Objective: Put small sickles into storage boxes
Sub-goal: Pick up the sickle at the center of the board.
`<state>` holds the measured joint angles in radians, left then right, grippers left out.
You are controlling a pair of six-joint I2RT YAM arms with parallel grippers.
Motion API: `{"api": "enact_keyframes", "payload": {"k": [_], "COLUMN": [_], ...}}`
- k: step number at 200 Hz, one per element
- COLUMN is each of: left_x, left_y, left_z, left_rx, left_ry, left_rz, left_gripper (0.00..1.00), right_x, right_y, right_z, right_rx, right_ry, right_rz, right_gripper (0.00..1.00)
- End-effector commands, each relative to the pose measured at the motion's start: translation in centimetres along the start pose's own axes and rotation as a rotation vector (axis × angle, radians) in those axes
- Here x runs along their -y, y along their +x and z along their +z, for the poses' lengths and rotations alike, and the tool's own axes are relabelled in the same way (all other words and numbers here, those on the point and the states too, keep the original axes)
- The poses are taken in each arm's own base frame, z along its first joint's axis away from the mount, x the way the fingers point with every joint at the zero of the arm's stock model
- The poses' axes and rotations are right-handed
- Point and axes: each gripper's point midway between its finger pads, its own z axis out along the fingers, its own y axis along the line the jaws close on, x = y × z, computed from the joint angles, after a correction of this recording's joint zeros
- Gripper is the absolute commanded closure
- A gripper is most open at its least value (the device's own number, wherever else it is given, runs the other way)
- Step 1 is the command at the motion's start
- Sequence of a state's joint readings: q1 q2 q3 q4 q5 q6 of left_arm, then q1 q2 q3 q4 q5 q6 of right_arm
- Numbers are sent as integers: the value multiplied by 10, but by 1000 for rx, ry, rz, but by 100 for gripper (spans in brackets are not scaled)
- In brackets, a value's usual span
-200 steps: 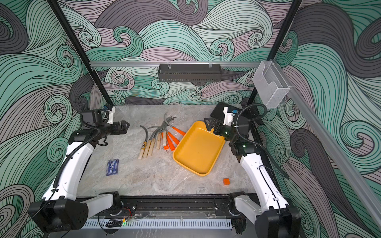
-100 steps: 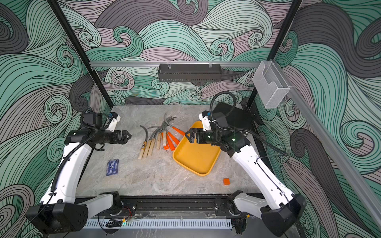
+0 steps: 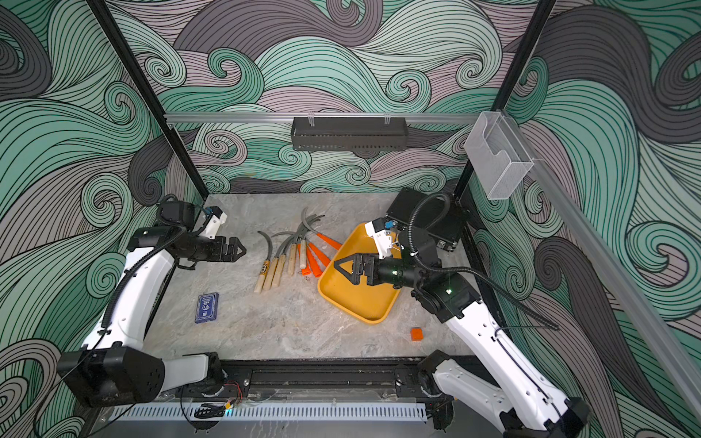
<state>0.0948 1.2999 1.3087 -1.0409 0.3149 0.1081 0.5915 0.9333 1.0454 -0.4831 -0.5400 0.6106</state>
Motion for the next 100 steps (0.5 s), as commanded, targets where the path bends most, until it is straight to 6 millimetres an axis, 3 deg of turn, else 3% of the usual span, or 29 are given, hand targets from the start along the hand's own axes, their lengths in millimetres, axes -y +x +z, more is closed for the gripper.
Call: {"api": "enact_keyframes", "payload": {"k": [1,28,68,84,89,100], "left_x": [9,11,6,1,0,-3], "left_y": [7,5,-15,-23,-25,-28], "left_z": [4,12,17,19,17,15], "left_rx": [-56,-63,-37,-69,-75,-90], "left_ry": [53,80,49,23,15,1], "left_rz": [-24,-11,50,68,70,84], "left_gripper": [2,3,3,3,3,3], "right_x": [-20,-19,18,30,30,3], "right_y": [-3,2,25,19,16,3], "right_z": [0,19,68,88,95,109], "right_rx": [14,-72,-346,-366,-360,-331], "right_ry": [-80,-60,159,230,217,42], "right_rz": [-2,33,4,54,74,19], "right_gripper": [1,1,1,1,1,1]}}
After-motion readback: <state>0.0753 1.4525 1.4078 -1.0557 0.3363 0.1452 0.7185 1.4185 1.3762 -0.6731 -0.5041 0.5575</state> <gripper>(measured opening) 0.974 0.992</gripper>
